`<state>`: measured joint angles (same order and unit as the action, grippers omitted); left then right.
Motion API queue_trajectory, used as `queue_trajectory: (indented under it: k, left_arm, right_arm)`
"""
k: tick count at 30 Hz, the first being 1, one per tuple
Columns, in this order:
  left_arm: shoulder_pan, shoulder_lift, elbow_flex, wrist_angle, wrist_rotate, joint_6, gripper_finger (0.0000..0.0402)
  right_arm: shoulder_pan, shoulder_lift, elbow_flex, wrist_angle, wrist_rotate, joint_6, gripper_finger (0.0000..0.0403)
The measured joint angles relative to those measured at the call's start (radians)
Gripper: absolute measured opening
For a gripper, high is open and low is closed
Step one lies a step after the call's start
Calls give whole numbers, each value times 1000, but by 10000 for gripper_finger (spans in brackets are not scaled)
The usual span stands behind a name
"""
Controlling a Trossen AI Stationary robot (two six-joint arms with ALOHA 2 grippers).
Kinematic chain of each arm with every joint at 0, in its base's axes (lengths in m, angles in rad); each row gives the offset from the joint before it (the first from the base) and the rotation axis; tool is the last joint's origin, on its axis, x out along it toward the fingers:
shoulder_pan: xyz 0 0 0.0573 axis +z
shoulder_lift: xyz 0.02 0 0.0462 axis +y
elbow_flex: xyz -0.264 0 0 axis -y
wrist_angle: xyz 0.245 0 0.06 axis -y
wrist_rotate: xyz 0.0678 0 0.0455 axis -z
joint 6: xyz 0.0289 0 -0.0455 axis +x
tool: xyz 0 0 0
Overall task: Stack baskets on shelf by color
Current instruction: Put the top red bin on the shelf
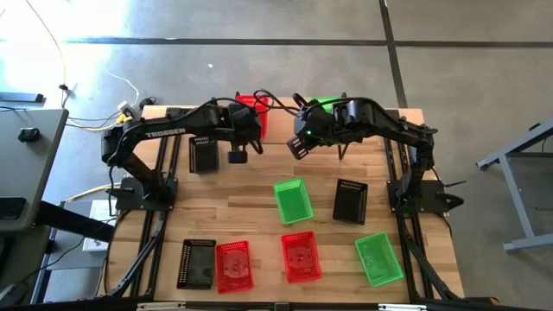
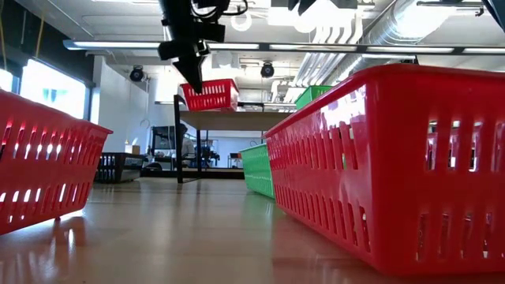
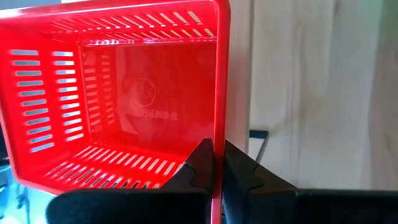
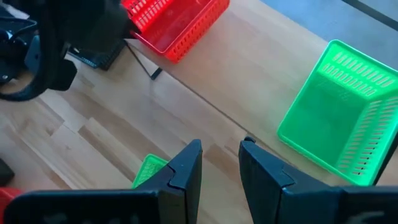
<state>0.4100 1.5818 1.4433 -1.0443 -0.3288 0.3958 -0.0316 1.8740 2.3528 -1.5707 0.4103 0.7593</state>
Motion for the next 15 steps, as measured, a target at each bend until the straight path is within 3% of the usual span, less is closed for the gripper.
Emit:
queue_trajectory:
  k: [4,15]
  left_arm:
    - [18,0,0,0,53,0,8]
    - [22,0,0,5,30,-26,34]
  right_arm:
    - [2,0,0,0,0,0,92]
    - [2,0,0,0,-2,0,92]
